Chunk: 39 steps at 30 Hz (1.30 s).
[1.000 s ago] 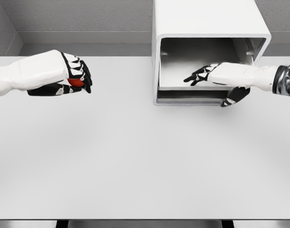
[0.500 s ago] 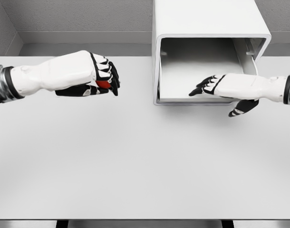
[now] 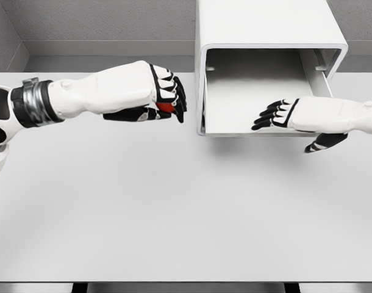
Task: Slide open multi-storey tabletop storage cabinets and put open load switch and slide close multi-storey tabletop storage cabinets
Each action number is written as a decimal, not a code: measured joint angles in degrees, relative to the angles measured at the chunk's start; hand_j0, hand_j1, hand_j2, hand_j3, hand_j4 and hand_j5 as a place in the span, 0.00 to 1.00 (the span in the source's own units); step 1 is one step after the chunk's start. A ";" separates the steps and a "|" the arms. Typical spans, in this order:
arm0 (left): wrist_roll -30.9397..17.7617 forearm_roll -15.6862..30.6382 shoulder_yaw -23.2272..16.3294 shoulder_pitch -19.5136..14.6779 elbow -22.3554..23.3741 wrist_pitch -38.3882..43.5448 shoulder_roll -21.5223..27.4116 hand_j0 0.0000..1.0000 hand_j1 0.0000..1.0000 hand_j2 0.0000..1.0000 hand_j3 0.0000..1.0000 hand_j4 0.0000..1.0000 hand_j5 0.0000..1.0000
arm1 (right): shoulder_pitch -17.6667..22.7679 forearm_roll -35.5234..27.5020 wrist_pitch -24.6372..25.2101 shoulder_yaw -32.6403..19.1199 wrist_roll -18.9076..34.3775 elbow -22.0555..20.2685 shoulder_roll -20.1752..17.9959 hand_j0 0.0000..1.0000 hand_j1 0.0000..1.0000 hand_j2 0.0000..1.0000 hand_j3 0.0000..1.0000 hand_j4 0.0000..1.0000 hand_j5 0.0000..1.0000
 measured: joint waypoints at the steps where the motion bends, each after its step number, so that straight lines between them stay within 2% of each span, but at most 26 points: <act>1: 0.00 -0.19 -0.14 -0.17 0.11 0.00 -0.51 0.45 0.45 0.45 0.45 0.45 0.45 | 0.00 -0.03 -0.06 -0.13 -0.03 0.00 -0.27 1.00 1.00 1.00 1.00 1.00 1.00; 20: 0.01 -4.29 -5.35 -5.27 5.53 0.01 -10.92 0.45 0.45 0.45 0.45 0.45 0.45 | 1.23 -4.81 -0.22 -2.83 -0.21 -0.29 -5.41 1.00 1.00 1.00 1.00 1.00 1.00; 28: 0.00 -8.57 -6.37 -6.33 10.35 0.00 -17.31 0.46 0.46 0.46 0.46 0.46 0.46 | 1.41 -9.92 -0.21 -4.94 -0.21 -0.28 -11.47 1.00 1.00 1.00 1.00 1.00 1.00; 36: 0.00 -11.63 -6.82 -7.03 15.42 0.00 -22.98 0.46 0.46 0.46 0.46 0.46 0.46 | 1.93 -11.06 -0.22 -5.63 -0.23 -0.20 -14.10 1.00 1.00 1.00 1.00 1.00 1.00; 39: 0.01 -12.32 -7.44 -8.61 18.21 0.03 -24.62 0.46 0.46 0.46 0.46 0.46 0.46 | 1.93 -12.24 -0.22 -5.80 -0.23 0.16 -15.11 1.00 1.00 1.00 1.00 1.00 1.00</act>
